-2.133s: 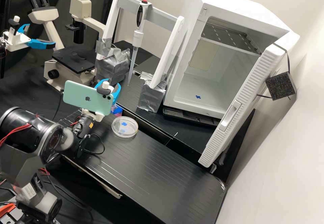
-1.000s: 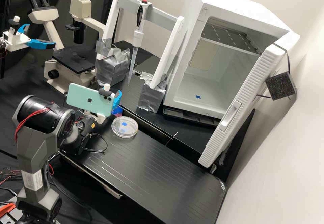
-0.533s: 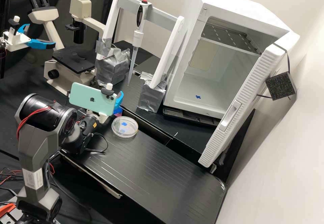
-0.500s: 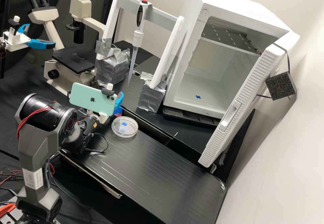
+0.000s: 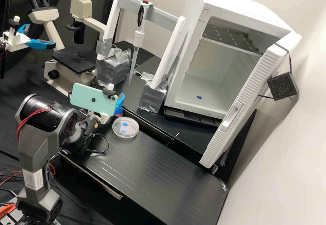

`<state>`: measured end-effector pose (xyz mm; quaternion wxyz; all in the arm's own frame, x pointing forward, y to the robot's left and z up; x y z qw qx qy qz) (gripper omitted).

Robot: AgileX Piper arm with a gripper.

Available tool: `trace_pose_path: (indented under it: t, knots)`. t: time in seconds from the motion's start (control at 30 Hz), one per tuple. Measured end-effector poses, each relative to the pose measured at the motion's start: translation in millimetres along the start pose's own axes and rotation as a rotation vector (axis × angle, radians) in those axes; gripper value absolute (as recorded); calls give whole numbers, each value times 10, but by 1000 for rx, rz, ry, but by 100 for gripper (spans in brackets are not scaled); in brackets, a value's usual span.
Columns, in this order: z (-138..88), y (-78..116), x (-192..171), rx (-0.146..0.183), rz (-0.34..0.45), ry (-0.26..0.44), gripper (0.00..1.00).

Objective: Close the bottle

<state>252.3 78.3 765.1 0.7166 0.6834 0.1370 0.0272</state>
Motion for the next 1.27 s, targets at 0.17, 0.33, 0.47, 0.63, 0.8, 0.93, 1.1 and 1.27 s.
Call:
trace_pose_path:
  t: [0.17, 0.33, 0.47, 0.63, 0.8, 0.93, 1.1, 1.27]
  knots:
    - [-19, 5, -5, 3, 3, 4, 100]
    - [-58, 50, -84, 3, 17, 17, 100]
    - [-92, 97, -168, 2, 33, 30, 100]
    - [-82, 187, -324, 16, 65, 33, 100]
    - [-60, 239, -431, 40, 112, 20, 100]
    - [-13, 283, -476, 68, 186, -20, 100]
    - [55, 369, -507, 109, 261, -45, 100]
    - [127, 410, -510, 140, 284, -70, 100]
